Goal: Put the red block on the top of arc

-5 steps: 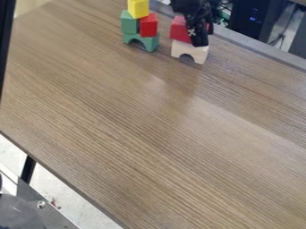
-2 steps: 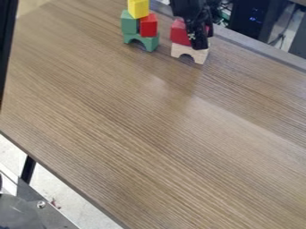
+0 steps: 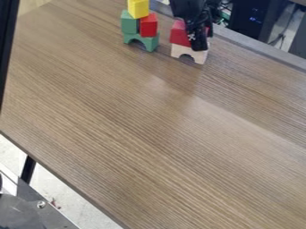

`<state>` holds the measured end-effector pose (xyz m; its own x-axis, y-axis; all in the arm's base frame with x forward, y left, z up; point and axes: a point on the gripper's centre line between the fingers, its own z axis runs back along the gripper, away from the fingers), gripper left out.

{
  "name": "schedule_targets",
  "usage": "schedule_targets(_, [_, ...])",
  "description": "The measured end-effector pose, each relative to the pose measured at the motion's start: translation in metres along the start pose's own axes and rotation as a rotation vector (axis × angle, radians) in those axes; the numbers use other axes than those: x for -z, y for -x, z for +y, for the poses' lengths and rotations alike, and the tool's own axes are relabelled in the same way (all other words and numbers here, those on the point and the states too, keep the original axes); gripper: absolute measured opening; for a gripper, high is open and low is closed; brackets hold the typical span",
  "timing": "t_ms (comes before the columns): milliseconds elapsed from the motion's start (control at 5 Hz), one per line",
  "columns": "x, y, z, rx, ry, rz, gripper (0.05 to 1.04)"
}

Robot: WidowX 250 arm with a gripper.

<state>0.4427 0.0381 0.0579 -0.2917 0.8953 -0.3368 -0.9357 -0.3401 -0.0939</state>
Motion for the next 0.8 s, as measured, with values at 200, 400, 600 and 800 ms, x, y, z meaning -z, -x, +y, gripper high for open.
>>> schedule_targets(200, [0.001,-0.002,0.0,-0.003,0.005,-0.003,1.002])
schedule_targets(400, [0.007,-0.005,0.007,-0.012,-0.012,-0.009,0.999])
schedule_targets(600, [-0.027,0.004,0.008,0.021,0.053,-0.021,0.999])
schedule_targets(800, [-0.058,0.011,0.014,0.054,0.108,-0.085,0.999])
